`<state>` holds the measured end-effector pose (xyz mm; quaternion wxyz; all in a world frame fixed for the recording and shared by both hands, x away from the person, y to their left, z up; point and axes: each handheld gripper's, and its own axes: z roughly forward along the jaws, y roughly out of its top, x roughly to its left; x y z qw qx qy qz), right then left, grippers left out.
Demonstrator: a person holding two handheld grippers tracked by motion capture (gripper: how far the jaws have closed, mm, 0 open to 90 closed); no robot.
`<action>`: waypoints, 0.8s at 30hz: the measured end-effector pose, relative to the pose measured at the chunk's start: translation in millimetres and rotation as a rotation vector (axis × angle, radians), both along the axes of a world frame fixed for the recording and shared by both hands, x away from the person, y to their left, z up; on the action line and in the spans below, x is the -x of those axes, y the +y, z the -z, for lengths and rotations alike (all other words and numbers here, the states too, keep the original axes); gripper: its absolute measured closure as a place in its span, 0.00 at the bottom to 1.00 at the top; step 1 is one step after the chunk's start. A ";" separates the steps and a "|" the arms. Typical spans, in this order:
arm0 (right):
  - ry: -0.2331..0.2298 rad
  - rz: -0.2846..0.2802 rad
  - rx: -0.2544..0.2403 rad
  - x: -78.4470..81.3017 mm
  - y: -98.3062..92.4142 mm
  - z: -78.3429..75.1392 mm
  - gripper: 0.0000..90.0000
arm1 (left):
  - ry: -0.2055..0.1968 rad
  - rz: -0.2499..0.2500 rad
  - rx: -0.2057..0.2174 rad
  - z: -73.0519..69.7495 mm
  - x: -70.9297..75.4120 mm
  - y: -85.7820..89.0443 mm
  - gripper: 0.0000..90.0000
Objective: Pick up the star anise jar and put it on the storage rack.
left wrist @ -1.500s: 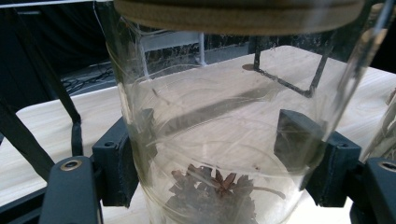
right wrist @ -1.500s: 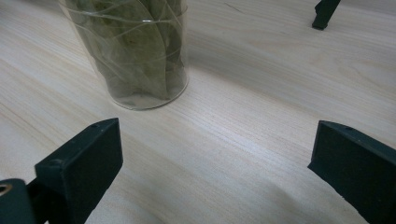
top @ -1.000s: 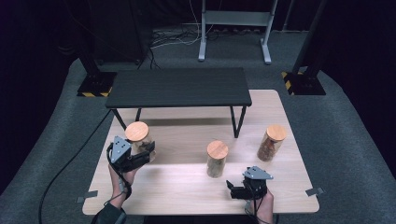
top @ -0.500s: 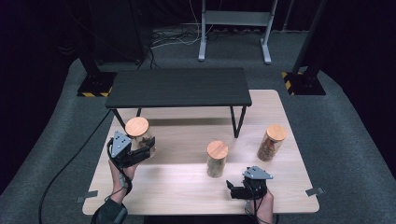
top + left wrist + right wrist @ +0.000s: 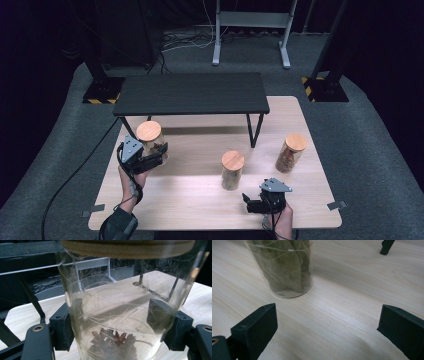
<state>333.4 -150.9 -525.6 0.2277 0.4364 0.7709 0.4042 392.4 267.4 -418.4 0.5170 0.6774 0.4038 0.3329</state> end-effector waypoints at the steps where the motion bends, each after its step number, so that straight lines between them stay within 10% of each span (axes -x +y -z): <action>1: 0.000 0.000 0.000 0.0 0.0 0.0 0.01 | -0.001 -0.001 0.001 -0.9 -0.8 -0.2 0.28; 24: 0.000 0.001 0.001 0.0 0.0 0.0 0.01 | -0.021 -0.013 -0.015 -18.4 -14.2 -2.5 0.28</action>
